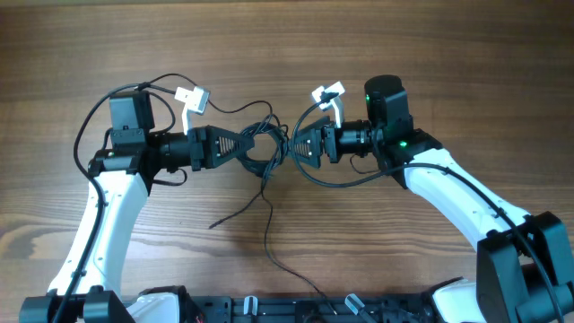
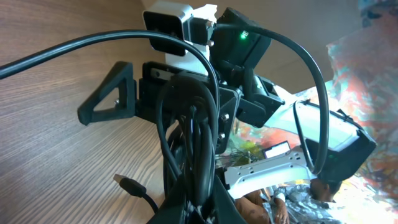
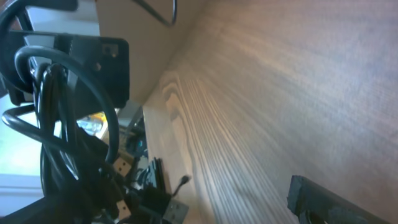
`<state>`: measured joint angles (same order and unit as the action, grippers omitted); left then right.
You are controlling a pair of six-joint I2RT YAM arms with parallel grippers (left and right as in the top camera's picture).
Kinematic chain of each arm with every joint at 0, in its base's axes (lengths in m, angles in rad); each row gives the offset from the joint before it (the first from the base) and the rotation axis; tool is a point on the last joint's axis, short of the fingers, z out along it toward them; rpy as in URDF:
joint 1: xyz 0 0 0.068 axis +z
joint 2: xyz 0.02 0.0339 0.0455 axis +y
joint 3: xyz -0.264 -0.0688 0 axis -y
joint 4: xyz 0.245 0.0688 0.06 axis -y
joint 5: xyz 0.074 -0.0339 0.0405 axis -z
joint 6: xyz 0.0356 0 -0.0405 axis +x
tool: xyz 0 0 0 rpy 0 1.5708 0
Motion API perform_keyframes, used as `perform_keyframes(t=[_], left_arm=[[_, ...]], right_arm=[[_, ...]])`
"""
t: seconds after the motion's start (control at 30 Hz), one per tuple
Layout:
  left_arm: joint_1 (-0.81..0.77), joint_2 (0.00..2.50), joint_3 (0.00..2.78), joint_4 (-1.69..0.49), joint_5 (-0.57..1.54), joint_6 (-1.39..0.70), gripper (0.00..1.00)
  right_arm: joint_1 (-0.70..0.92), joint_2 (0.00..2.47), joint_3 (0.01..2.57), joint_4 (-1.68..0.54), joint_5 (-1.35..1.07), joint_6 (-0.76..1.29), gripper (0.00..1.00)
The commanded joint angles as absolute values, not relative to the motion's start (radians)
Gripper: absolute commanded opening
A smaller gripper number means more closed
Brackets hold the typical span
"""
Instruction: Untangle cables
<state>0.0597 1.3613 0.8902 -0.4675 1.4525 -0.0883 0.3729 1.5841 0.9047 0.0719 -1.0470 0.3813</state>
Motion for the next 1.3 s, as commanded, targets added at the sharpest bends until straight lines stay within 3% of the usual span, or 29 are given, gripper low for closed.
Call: perform_keyframes(t=[0.0, 0.17, 0.7, 0.9, 1.27], left_arm=[[0.062, 1.343, 0.902, -0.465, 1.508, -0.099, 0.04], [0.062, 1.343, 0.902, -0.466, 1.488, -0.115, 0.04], [0.034, 1.343, 0.902, -0.488, 1.504, -0.125, 0.04], [-0.032, 1.343, 0.902, -0.476, 1.502, -0.120, 0.04], [0.054, 1.343, 0.902, -0.427, 1.503, -0.124, 0.05]], right_arm=[[0.378, 1.595, 0.901, 0.155, -1.017, 0.480, 1.00], [0.378, 1.595, 0.901, 0.275, -1.014, 0.550, 1.00], [0.381, 1.596, 0.901, 0.285, -0.713, 0.588, 1.00], [0.390, 1.597, 0.901, 0.287, -0.721, 0.600, 1.00], [0.344, 1.597, 0.901, 0.147, -0.807, 0.391, 1.00]])
